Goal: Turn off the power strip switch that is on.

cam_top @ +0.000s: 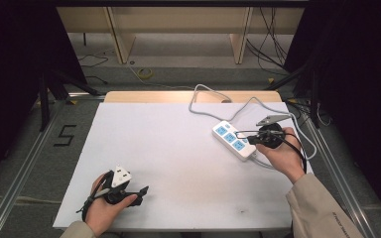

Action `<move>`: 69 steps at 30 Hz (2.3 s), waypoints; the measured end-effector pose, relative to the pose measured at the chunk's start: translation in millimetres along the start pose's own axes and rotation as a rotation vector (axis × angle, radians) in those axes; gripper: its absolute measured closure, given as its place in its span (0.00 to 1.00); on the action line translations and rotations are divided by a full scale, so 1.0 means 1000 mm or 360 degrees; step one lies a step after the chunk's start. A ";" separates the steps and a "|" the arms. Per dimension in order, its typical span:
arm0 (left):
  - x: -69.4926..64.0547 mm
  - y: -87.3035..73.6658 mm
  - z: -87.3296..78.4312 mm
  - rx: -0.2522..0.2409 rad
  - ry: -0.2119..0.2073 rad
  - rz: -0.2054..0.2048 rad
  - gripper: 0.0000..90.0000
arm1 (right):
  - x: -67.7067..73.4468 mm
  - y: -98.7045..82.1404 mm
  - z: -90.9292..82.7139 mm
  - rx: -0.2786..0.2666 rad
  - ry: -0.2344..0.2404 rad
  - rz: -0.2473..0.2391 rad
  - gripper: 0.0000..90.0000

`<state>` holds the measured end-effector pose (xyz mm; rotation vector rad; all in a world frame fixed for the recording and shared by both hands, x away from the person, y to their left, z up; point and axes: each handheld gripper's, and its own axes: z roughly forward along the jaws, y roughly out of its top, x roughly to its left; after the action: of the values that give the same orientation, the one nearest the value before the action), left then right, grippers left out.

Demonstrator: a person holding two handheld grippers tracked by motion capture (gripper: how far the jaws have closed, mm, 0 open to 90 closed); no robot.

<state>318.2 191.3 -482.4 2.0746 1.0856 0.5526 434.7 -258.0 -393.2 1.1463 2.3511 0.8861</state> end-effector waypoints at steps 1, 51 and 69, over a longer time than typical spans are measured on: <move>0.000 0.000 0.000 0.0000 0.0000 0.0000 0.20 | 0.000 0.001 0.001 0.0000 -0.0001 0.0002 1.00; 0.000 0.001 0.000 0.0005 -0.0002 0.0013 0.20 | -0.008 0.047 0.046 0.0086 -0.0026 -0.0004 1.00; -0.001 0.001 0.001 -0.0002 -0.0004 0.0013 0.20 | -0.014 0.056 0.060 0.0132 -0.0029 0.0007 1.00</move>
<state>318.8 189.7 -482.2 2.0792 1.0753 0.5542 509.2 -220.8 -398.7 1.1867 2.3915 0.7830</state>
